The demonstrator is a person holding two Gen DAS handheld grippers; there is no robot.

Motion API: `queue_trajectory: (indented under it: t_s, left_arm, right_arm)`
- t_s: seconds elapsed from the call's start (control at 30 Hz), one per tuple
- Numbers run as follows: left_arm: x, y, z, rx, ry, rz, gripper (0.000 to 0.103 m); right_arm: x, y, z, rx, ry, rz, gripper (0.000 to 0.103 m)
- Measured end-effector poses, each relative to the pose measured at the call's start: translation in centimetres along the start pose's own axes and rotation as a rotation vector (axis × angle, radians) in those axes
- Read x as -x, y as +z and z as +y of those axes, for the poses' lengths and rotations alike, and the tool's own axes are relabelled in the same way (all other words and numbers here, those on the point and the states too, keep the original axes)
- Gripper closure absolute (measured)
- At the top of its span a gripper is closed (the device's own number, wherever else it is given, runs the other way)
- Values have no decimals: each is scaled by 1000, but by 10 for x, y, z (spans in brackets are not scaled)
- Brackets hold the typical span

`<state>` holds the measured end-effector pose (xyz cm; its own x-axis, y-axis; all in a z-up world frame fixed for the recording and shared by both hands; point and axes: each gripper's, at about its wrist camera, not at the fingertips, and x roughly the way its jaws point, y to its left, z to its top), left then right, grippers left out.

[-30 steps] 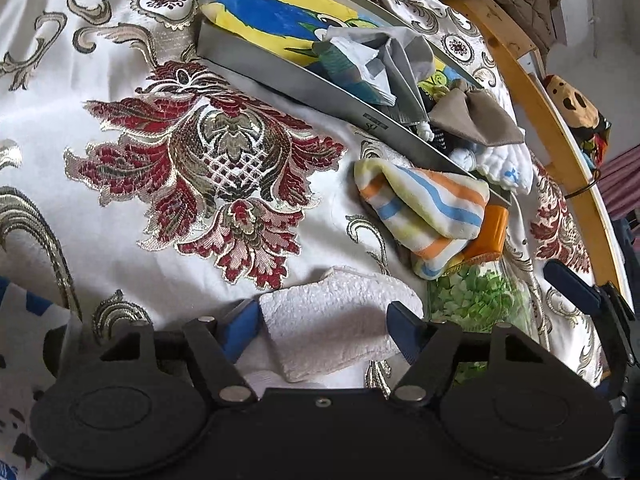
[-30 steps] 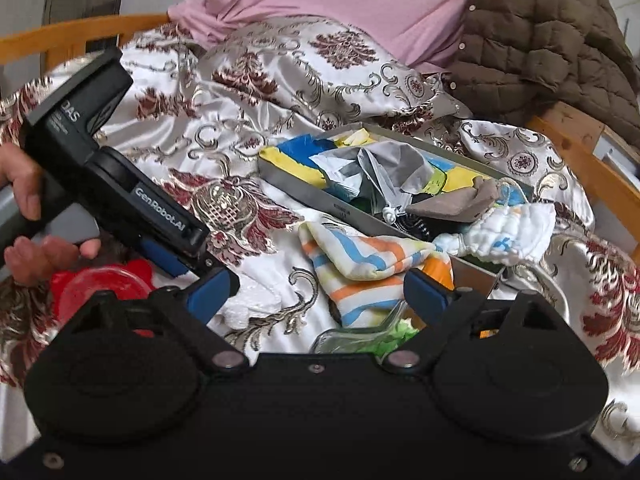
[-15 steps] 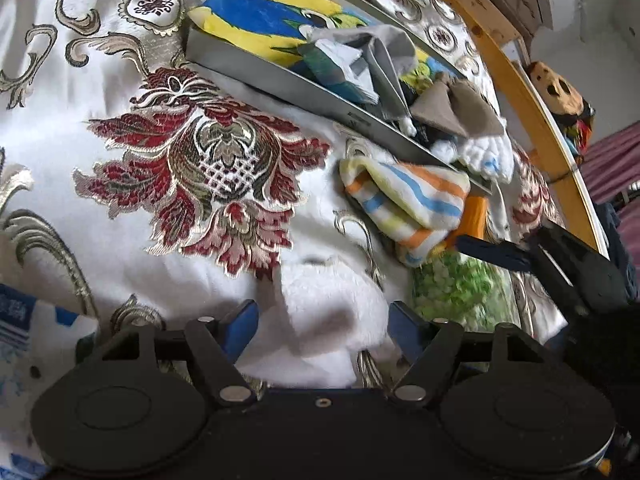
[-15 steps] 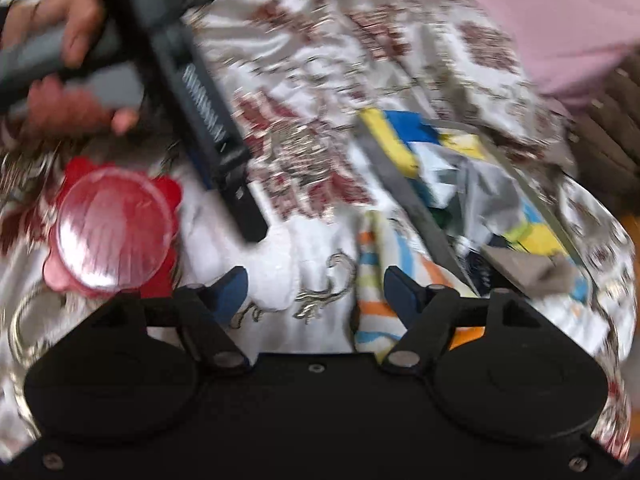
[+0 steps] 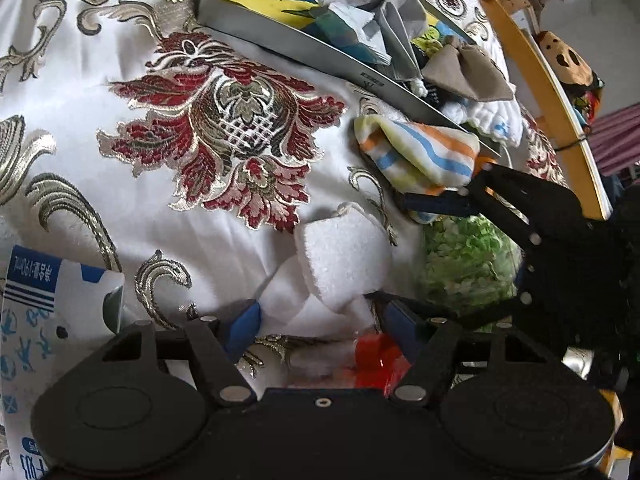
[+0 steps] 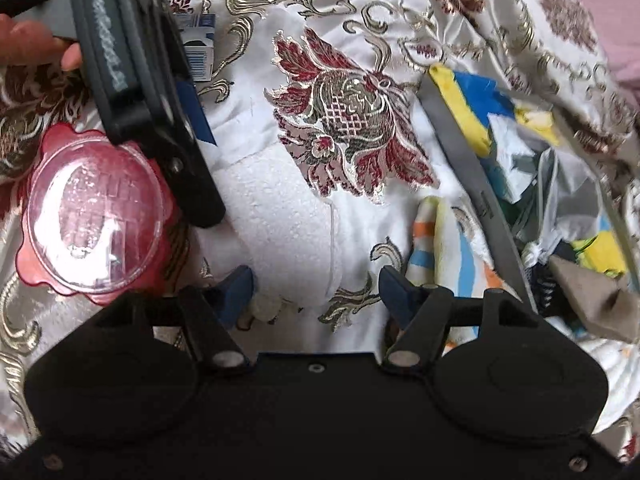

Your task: Organize soft objects

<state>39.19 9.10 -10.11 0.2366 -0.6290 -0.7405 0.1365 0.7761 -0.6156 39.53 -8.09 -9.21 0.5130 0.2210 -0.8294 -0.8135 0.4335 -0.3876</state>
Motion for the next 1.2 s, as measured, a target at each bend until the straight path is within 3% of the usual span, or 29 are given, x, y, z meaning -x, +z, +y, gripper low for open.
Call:
queue_trajectory:
  t_s: [0.27, 0.37, 0.77, 1.2]
  left_arm:
    - [-2, 1, 4, 16, -12, 2, 34]
    - [-3, 2, 5, 27, -13, -4, 34]
    - [-17, 9, 8, 82, 3, -27, 40]
    - [-19, 13, 19, 176, -77, -156, 39]
  right_arm:
    - [-17, 12, -18, 7, 92, 35, 42]
    - [-25, 12, -27, -42, 122, 40, 55]
    - [-10, -11, -47, -153, -77, -18, 55]
    - [9, -26, -58, -206, -115, -51, 55]
